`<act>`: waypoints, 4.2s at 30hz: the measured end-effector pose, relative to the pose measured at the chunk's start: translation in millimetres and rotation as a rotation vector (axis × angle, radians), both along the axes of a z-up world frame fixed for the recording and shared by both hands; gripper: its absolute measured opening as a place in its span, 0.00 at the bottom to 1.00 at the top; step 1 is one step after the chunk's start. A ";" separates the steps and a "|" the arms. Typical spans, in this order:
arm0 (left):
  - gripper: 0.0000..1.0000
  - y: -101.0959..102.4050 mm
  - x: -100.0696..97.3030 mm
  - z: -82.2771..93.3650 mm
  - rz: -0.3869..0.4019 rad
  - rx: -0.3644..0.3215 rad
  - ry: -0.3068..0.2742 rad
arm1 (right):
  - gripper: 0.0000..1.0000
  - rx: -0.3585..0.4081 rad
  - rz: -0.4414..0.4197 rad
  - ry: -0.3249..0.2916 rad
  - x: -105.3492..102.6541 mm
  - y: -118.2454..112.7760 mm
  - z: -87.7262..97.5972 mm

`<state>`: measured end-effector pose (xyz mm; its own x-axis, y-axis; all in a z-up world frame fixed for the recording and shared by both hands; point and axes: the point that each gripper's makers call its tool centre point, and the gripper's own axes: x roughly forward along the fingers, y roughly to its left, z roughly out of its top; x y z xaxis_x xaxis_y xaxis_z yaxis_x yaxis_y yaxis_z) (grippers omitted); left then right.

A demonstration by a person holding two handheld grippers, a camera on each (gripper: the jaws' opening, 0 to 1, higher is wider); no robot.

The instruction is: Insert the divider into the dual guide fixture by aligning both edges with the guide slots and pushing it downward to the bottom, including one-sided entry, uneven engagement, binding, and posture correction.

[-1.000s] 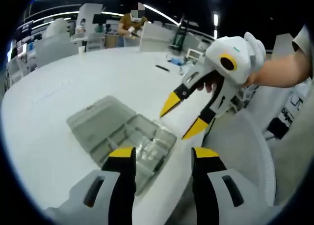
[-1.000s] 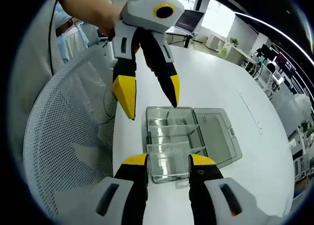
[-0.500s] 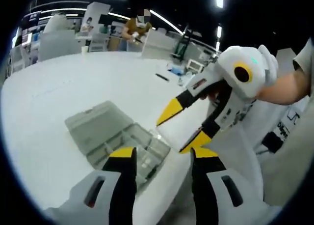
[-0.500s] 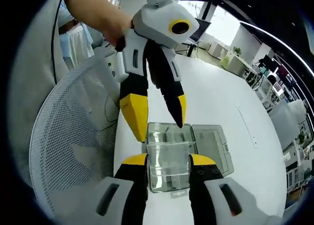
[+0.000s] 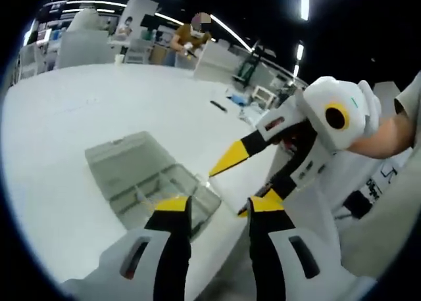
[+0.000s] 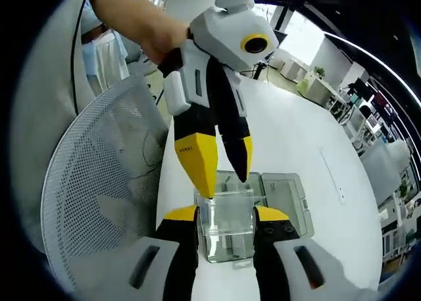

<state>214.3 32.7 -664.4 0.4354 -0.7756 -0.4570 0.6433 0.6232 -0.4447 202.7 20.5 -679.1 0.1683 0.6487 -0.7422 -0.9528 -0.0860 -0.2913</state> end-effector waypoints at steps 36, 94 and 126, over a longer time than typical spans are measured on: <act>0.03 -0.8 5.5 -10.3 0.091 -0.049 0.174 | 0.27 0.013 0.002 -0.013 6.0 9.1 -0.6; 0.00 4.0 14.2 -17.0 0.164 -0.098 0.276 | 0.29 0.030 -0.032 -0.020 14.1 5.1 1.3; 0.00 1.7 7.6 -12.9 -0.026 -0.002 -0.016 | 0.14 0.002 0.025 0.068 21.4 -6.6 6.8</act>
<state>221.8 34.4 -677.2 0.4222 -0.7875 -0.4489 0.6665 0.6054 -0.4351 224.1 13.9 -672.3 0.1016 0.6538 -0.7498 -0.9678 -0.1095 -0.2266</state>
